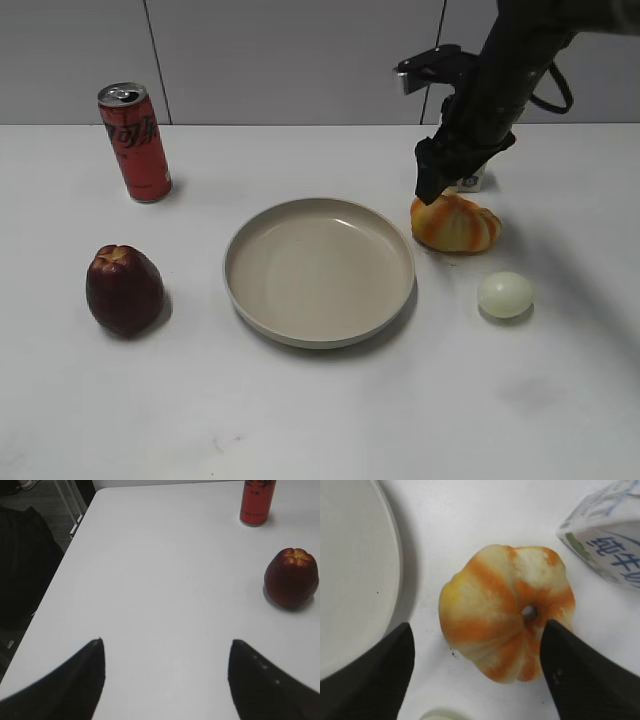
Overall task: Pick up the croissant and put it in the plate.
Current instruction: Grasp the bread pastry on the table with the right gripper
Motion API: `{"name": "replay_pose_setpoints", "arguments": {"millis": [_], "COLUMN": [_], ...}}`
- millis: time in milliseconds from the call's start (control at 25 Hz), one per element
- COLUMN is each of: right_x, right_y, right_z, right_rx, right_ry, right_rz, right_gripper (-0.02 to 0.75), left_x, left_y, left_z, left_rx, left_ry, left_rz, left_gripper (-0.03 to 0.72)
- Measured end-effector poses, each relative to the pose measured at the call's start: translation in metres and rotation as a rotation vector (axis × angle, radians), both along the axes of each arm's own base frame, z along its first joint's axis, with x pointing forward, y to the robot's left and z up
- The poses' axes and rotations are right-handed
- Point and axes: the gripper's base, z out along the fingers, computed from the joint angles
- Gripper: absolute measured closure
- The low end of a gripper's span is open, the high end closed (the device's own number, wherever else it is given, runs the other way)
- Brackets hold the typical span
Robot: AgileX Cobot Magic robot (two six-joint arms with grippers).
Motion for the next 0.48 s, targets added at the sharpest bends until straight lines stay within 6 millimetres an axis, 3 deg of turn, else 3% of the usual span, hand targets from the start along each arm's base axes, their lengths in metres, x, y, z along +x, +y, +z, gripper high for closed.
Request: {"name": "replay_pose_setpoints", "arguments": {"millis": [280,480], "right_x": [0.008,0.010], "right_y": [0.000,0.001], "right_z": [-0.045,-0.061], "right_rx": [-0.055,-0.074], "right_ry": [0.044,0.059], "right_rz": [0.014,0.021], "right_gripper": [0.148,0.148], "left_x": [0.000,0.000], "left_y": [0.000,0.000], "left_z": [0.000,0.000], "left_rx": [0.000,0.000], "left_ry": [0.000,0.000], "left_rz": [0.000,0.000], "left_gripper": [0.104,0.104]}}
